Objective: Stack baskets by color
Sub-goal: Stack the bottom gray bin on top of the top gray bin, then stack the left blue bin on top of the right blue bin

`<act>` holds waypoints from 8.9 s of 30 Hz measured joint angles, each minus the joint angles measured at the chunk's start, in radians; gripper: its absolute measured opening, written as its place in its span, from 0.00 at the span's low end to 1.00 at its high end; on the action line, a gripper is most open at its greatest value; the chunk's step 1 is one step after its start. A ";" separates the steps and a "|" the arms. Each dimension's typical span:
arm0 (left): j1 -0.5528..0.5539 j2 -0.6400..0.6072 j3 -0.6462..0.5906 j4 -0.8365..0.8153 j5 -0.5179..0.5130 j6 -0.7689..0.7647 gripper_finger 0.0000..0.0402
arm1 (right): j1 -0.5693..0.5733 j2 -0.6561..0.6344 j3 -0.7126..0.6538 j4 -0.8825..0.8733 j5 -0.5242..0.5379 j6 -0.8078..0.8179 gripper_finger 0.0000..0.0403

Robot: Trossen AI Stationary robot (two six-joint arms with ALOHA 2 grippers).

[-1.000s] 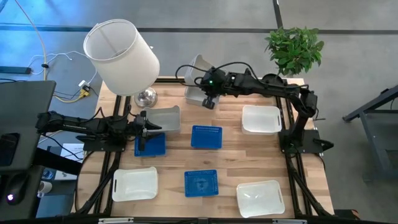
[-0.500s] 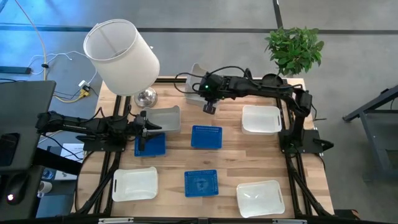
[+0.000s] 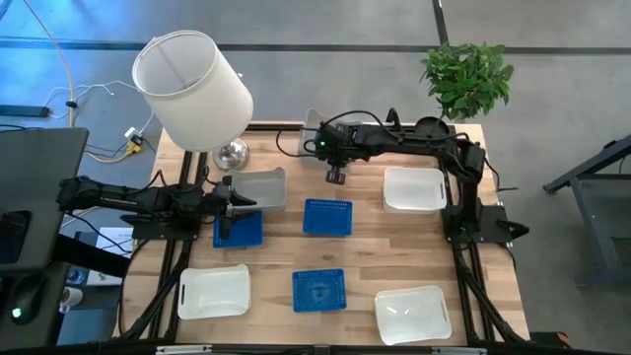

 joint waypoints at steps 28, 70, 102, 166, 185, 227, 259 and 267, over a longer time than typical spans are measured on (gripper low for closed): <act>0.000 0.000 0.000 0.000 -0.002 0.000 0.32 | -0.005 0.000 0.000 -0.175 0.052 -0.198 0.00; 0.000 0.007 0.054 -0.075 0.005 0.088 0.32 | 0.130 -0.175 0.000 -0.211 0.098 0.096 0.28; -0.277 0.667 0.620 -0.741 0.053 -0.134 0.32 | 0.179 -0.311 0.000 -0.332 0.044 0.246 0.28; -0.462 1.022 0.763 -0.825 0.003 -0.302 0.00 | 0.284 -0.309 0.000 -0.156 -0.008 0.411 0.28; -0.487 1.022 0.945 -0.849 -0.207 0.064 0.00 | 0.290 -0.309 0.000 0.014 -0.052 0.409 0.28; -0.253 1.108 1.030 -1.016 -0.428 0.564 0.00 | 0.191 -0.283 -0.032 0.279 -0.184 0.210 0.29; -0.322 1.271 1.030 -1.013 -0.498 0.471 0.00 | 0.271 -0.078 -0.037 0.349 -0.185 0.305 0.47; -0.352 1.271 1.035 -0.991 -0.517 0.460 0.00 | 0.276 -0.074 -0.037 0.350 -0.184 0.347 0.47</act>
